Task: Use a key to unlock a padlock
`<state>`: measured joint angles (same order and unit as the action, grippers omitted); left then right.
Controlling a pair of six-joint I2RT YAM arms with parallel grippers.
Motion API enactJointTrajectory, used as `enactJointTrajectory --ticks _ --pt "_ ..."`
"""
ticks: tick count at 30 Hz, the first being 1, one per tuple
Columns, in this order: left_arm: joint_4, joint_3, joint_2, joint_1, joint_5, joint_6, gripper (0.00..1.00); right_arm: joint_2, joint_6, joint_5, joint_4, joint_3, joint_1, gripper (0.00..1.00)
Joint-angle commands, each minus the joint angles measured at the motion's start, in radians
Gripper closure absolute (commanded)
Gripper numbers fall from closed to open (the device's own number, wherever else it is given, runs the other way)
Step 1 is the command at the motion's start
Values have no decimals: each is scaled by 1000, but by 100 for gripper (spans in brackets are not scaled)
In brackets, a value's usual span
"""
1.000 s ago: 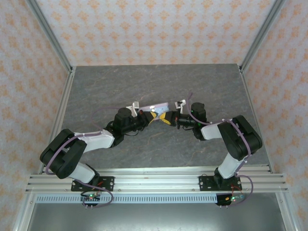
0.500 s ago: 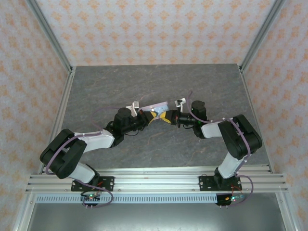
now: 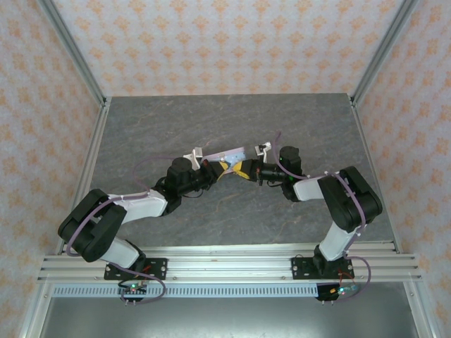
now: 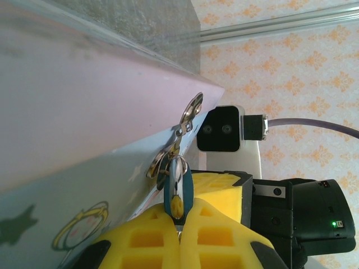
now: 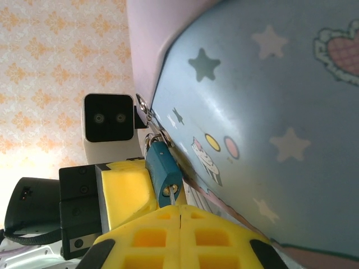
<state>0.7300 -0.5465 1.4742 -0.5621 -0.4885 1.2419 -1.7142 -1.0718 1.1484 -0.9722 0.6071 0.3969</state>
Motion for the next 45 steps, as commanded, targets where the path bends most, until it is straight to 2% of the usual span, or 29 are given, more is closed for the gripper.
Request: enactJointTrajectory --ticks 1,12,17,27,34,45 --pt "77 -20 -43 -45 -101 5 100 16 41 -44 -38 46 18 100" --pt "77 -28 -91 -54 -83 40 100 -7 73 -58 -29 30 2 100" --pt "68 -38 -110 -61 -71 41 100 -30 28 -41 -95 33 2 100" --pt "107 -44 -68 -75 -65 54 100 -56 -24 -42 -150 61 30 100" --pt "116 -40 -43 -78 -67 52 100 -57 5 -53 -107 68 35 100" --pt "94 -26 2 -77 -55 -13 100 -55 -103 -168 -118 60 35 100"
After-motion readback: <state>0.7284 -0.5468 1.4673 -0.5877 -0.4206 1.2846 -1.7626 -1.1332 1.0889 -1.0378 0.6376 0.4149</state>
